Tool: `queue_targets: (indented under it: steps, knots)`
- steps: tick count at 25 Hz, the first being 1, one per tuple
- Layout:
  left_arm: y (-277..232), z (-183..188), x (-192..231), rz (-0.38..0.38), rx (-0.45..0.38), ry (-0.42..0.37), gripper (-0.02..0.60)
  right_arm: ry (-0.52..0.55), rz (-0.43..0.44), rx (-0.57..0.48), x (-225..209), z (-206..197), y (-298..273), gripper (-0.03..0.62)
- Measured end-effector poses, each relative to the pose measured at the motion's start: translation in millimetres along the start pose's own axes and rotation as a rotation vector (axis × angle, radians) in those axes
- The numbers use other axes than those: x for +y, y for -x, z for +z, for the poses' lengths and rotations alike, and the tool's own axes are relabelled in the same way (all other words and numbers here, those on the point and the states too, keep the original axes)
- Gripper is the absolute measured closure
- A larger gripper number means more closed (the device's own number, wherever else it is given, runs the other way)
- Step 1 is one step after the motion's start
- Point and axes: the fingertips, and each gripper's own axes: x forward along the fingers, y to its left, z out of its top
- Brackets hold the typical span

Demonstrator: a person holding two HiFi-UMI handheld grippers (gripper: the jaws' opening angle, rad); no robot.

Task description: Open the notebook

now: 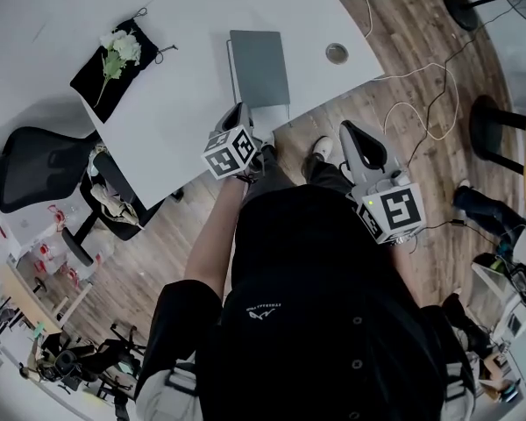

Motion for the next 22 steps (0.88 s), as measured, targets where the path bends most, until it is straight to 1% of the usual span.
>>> queue_targets:
  steps: [3, 11, 18, 22]
  knots:
    - [3, 4, -9, -0.017, -0.008, -0.011, 0.568, 0.002, 0.006, -0.002, -1, 1, -1, 0.589]
    - [9, 11, -37, -0.070, -0.029, -0.071, 0.569, 0.010, 0.020, -0.010, 1, 2, -1, 0.589]
    - [11, 12, -47, -0.106, -0.026, -0.108, 0.569, 0.007, 0.010, -0.016, 3, -1, 1, 0.589]
    - [11, 13, -54, -0.123, -0.028, -0.114, 0.569, 0.002, -0.006, -0.015, 0, -2, 4, 0.589]
